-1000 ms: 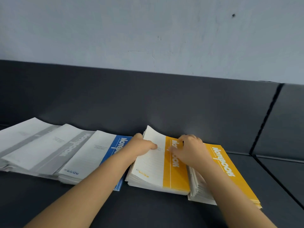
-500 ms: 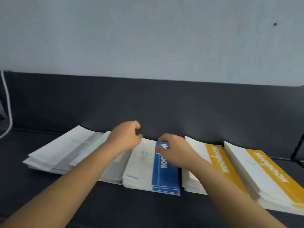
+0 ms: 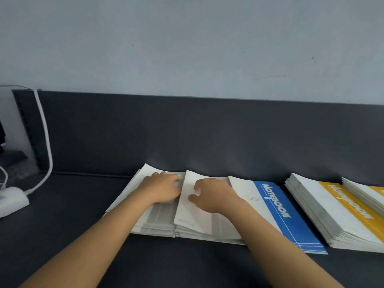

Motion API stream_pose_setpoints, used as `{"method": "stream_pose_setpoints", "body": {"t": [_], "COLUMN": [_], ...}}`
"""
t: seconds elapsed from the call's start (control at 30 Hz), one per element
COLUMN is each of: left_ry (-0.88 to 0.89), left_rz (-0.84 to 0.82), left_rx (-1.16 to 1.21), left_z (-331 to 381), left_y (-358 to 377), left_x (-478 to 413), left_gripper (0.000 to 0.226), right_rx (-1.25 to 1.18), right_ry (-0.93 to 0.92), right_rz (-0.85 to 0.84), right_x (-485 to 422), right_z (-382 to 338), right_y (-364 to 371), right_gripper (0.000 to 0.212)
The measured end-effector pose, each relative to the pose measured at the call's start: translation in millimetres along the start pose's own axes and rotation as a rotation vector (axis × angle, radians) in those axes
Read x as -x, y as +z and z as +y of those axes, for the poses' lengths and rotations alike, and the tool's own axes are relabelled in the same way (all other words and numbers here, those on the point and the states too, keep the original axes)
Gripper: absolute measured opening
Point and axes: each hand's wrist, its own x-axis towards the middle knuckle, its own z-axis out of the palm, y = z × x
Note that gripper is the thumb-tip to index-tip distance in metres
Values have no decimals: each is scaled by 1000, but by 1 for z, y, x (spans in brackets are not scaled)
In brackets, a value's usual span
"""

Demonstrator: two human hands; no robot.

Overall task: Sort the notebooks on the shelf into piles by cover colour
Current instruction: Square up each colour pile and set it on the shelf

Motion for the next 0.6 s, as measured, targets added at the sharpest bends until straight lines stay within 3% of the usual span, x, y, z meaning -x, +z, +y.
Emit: {"method": "stream_pose_setpoints", "body": {"t": [0.2, 0.27, 0.4, 0.6], "left_ry": [16, -25, -17, 60], "left_rz": [-16, -68, -145, -70], "left_rx": [388, 491, 729, 288], "left_z": [20, 25, 22, 18], "left_y": [0, -2, -9, -2], "left_x": [-6, -5, -2, 1], "left_gripper": [12, 21, 18, 19], "right_rx": [57, 40, 22, -17], "right_ry": [2, -4, -1, 1], "right_rz": [-7, -6, -20, -21], "right_x": [-3, -4, -10, -3], "right_z": [4, 7, 13, 18], "right_y": [-4, -4, -5, 5], "right_gripper": [43, 42, 41, 46]}}
